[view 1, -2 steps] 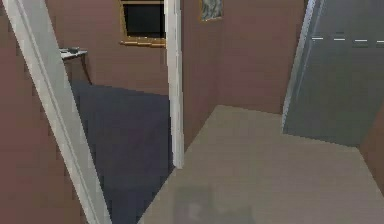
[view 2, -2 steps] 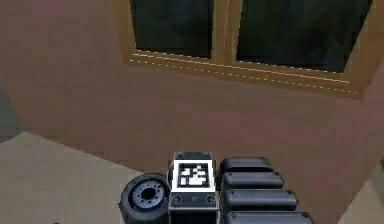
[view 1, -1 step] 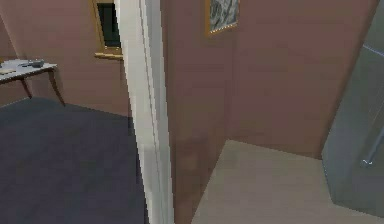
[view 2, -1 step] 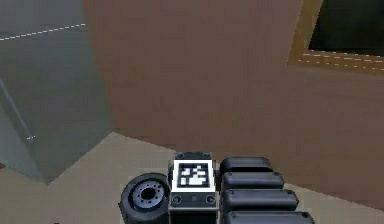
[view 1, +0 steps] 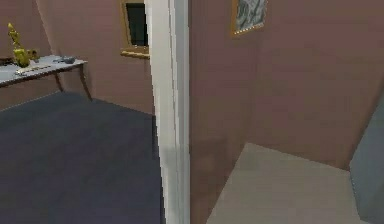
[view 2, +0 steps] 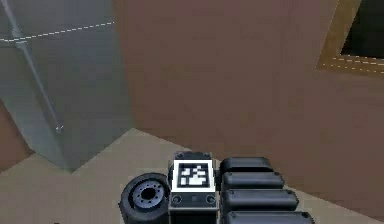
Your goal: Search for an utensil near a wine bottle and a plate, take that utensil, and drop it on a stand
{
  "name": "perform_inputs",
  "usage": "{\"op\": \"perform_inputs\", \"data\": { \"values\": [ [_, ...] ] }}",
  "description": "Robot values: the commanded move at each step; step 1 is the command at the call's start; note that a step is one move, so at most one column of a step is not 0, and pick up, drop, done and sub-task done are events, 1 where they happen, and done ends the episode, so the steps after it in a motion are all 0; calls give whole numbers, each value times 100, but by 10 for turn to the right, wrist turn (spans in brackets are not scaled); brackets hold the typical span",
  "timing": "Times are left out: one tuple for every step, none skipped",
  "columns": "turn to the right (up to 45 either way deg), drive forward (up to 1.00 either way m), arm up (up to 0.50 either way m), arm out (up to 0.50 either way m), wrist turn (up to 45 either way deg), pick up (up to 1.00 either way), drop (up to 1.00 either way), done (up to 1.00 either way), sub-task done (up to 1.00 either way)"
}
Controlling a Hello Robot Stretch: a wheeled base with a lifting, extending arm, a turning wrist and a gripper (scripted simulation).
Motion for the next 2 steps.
{"op": "perform_inputs", "data": {
  "values": [
    [0, 10, 0, 0, 0, 0, 0, 0, 0],
    [-450, 0, 0, 0, 0, 0, 0, 0, 0]
  ]
}}
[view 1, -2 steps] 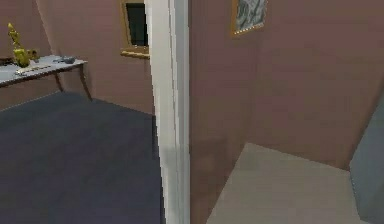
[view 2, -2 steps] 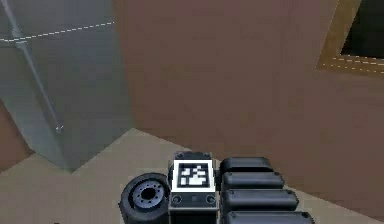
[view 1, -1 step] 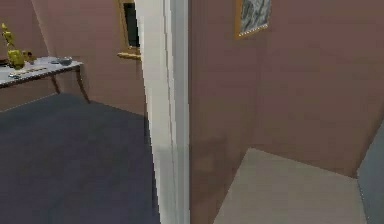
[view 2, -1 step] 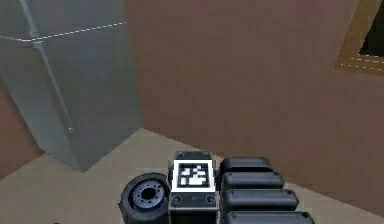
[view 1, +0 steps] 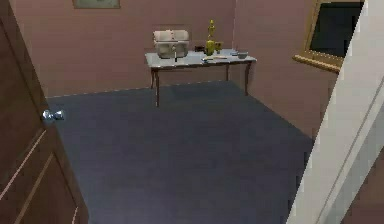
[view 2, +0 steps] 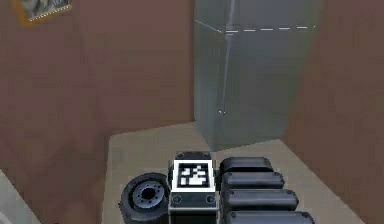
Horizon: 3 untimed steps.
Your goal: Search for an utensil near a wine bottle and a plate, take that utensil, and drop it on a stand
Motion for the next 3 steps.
{"op": "perform_inputs", "data": {
  "values": [
    [-180, 0, 0, 0, 0, 0, 0, 0, 0],
    [0, 100, 0, 0, 0, 0, 0, 0, 0],
    [-60, 0, 0, 0, 0, 0, 0, 0, 0]
  ]
}}
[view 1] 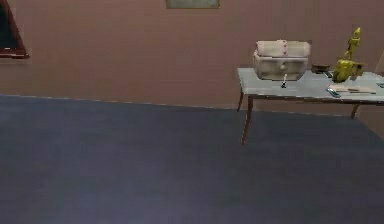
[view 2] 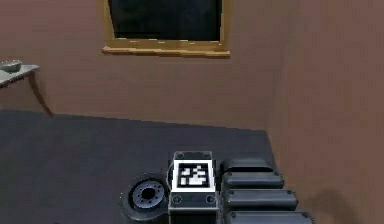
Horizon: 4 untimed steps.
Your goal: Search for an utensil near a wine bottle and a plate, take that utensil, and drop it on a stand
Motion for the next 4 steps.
{"op": "perform_inputs", "data": {
  "values": [
    [0, 35, 0, 0, 0, 0, 0, 0, 0],
    [-120, 0, 0, 0, 0, 0, 0, 0, 0],
    [0, 40, 0, 0, 0, 0, 0, 0, 0],
    [-420, 0, 0, 0, 0, 0, 0, 0, 0]
  ]
}}
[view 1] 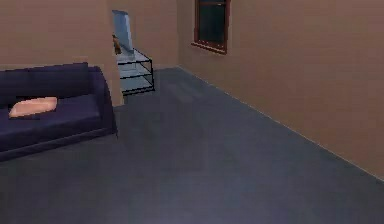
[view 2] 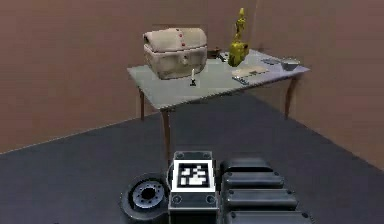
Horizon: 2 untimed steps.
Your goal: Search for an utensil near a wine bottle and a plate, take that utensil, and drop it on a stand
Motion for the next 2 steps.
{"op": "perform_inputs", "data": {
  "values": [
    [0, 100, 0, 0, 0, 0, 0, 0, 0],
    [0, 100, 0, 0, 0, 0, 0, 0, 0]
  ]
}}
